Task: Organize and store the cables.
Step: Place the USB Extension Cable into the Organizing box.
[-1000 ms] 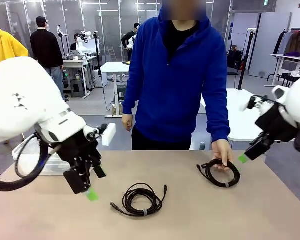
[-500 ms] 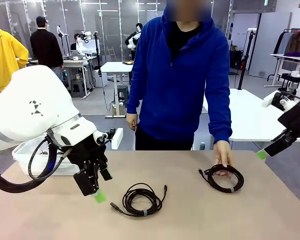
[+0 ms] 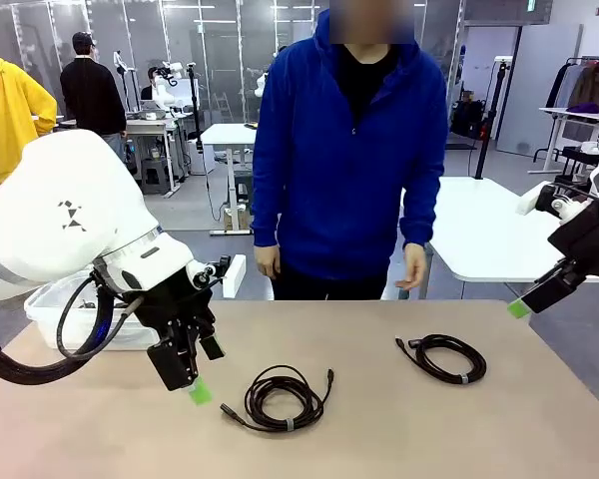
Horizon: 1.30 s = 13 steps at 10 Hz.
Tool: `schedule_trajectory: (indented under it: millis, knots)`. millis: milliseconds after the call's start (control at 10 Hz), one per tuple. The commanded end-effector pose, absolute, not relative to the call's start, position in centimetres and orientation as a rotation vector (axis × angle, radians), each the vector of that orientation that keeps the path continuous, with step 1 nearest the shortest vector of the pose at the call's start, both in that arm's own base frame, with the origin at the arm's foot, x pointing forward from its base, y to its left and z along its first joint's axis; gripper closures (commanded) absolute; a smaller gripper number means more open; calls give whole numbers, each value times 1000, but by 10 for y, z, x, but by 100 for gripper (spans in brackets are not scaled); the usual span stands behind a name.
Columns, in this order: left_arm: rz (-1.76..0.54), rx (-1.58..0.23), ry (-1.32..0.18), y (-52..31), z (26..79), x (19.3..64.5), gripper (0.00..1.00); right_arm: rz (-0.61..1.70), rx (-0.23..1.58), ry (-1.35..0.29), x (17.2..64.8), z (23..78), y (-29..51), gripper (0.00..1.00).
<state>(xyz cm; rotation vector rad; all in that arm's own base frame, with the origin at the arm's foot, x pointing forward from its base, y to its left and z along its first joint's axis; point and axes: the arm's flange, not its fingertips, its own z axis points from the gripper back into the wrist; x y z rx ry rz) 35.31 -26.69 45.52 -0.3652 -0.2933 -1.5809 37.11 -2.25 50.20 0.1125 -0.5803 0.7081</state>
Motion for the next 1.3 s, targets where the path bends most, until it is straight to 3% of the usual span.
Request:
schedule_trajectory:
  millis: [0,500,1200]
  knots:
    - [-1553,-306,-275,-301,438,352,0,704,110,-577,371,502,-23,0]
    - [-1482,-152,-145,-378,391,357,0,704,110,-577,371,502,-23,0]
    - [-1405,32,-97,-429,346,379,0,704,110,-577,371,502,-23,0]
